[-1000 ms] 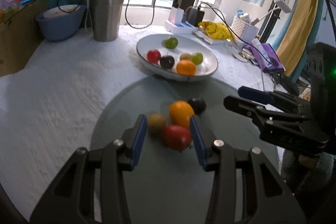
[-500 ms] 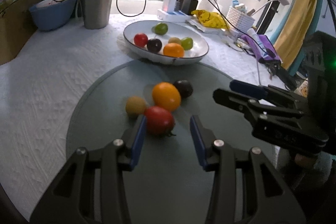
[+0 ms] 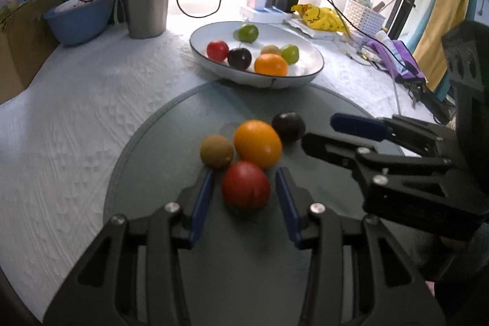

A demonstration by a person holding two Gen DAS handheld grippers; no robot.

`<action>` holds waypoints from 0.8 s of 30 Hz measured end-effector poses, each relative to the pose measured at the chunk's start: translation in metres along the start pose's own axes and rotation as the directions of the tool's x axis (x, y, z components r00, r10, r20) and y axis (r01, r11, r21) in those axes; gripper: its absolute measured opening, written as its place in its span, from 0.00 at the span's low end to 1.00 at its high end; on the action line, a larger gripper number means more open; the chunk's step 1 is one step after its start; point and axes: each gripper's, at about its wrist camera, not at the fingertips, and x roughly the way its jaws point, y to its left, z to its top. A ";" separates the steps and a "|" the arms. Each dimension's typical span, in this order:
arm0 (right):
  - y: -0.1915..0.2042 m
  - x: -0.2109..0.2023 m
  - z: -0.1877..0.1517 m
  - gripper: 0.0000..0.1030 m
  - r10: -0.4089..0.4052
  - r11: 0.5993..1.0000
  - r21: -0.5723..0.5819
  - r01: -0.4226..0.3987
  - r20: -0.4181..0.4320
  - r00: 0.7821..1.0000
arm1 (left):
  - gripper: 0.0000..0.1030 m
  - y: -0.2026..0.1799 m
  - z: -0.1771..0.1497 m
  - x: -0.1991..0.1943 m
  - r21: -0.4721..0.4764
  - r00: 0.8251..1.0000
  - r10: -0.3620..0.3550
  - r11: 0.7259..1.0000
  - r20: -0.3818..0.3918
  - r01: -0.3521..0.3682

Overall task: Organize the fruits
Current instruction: 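Move the left tool back to the tray and grasp another red tomato, then grasp a dark plum with the right tool while the left tool holds the tomato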

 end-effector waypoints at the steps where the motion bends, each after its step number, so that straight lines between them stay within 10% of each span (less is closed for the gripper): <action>1: 0.001 0.002 0.001 0.50 0.003 1.000 -0.003 -0.003 -0.004 1.000 | 0.37 0.000 0.000 0.000 0.004 1.000 0.003 1.000 0.002 -0.003; 24: 0.012 0.016 0.009 0.30 0.020 0.999 -0.026 -0.021 -0.037 0.999 | 0.30 0.003 -0.001 -0.020 0.026 0.999 -0.017 1.000 0.048 0.015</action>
